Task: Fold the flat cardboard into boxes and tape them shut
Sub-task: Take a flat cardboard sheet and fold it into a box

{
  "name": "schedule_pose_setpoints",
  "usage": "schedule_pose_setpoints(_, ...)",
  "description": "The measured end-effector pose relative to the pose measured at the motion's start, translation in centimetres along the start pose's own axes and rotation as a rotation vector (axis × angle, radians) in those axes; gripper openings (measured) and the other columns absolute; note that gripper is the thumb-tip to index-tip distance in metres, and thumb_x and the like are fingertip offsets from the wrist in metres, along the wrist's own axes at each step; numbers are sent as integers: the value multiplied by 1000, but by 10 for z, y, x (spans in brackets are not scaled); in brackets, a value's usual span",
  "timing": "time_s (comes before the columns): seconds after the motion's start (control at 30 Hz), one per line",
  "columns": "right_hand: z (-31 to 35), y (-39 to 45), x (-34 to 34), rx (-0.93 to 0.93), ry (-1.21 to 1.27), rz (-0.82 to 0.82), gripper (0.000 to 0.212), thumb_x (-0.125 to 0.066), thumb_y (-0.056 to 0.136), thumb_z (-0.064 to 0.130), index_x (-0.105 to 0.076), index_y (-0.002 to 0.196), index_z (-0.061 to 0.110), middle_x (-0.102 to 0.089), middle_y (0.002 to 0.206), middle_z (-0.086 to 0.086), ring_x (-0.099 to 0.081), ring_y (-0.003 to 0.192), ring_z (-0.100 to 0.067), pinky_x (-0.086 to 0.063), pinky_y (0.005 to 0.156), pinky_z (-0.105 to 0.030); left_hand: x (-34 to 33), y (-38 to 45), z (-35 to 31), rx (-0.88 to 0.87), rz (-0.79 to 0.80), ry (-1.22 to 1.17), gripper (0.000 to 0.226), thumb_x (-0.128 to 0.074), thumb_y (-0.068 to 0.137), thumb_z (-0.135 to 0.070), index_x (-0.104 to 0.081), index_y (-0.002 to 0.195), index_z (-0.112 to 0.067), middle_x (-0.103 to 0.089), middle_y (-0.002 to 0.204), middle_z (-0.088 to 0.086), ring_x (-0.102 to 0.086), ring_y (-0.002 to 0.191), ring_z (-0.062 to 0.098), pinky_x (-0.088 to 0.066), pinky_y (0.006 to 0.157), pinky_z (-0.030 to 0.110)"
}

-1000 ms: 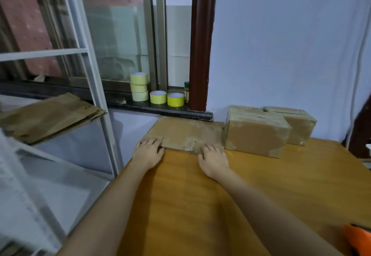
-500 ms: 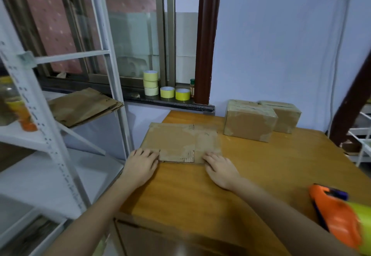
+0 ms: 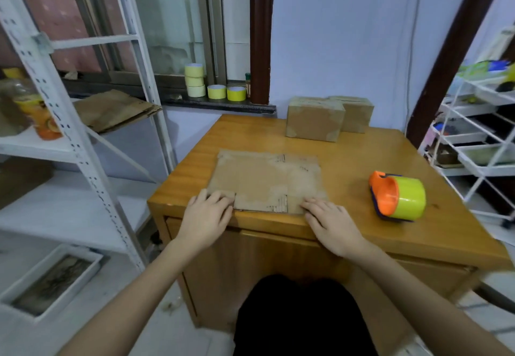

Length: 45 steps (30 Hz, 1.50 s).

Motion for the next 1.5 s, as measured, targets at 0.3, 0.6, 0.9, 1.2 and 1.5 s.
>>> schedule_pose_setpoints(0.3, -25, -64, 17, -50, -46, -87, 37, -30, 103, 37, -46, 136, 35, -40, 145, 19, -31, 133, -5, -18, 92, -20, 9, -21, -51, -103, -4, -31, 34, -37, 101, -31, -63, 120, -22, -58, 120, -8, -46, 104, 23, -39, 82, 35)
schedule_pose_setpoints(0.6, -39, -76, 38, -131, 20, -138, 36, -38, 101, 30, -51, 134, 22, -45, 142, 8, -34, 132, -14, -29, 101, -32, 16, -6, -61, -18, 27, -118, 29, -41, 99, -26, -60, 121, -19, -52, 115, -2, -44, 105, 20, -42, 81, 32)
schedule_pose_setpoints(0.9, -51, -42, 30, -370, 237, -28, 51, -34, 101, 36, -33, 146, 12, -37, 148, -14, -31, 136, -31, -28, 111, -41, -13, 22, -30, 370, 191, -446, 53, -30, 101, -42, -36, 146, -15, -41, 148, 6, -39, 133, 25, -35, 107, 39)
schedule_pose_setpoints(1.2, -44, -29, 22, -431, 301, -20, 56, -29, 100, 47, -31, 145, 15, -32, 149, -14, -20, 141, -36, -20, 115, -47, 10, 28, -17, 634, -57, -1053, 39, -51, 97, -20, -53, 134, -10, -51, 139, 6, -45, 126, 20, -33, 94, 25)
schedule_pose_setpoints(1.5, -52, -17, 35, -510, 887, -113, 54, -35, 99, 47, -34, 144, 17, -40, 142, -5, -36, 133, -20, -25, 114, -36, 26, 47, -17, 699, -121, -1358, 37, -60, 92, -14, -59, 128, -8, -63, 110, 3, -55, 85, 3, -44, 65, 19)
Point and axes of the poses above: each hand's wrist, its own y-axis towards the middle knuckle, its own x-axis out of the back of the hand, z = x × y, the point moved 8 cm from there along y, towards the middle knuckle
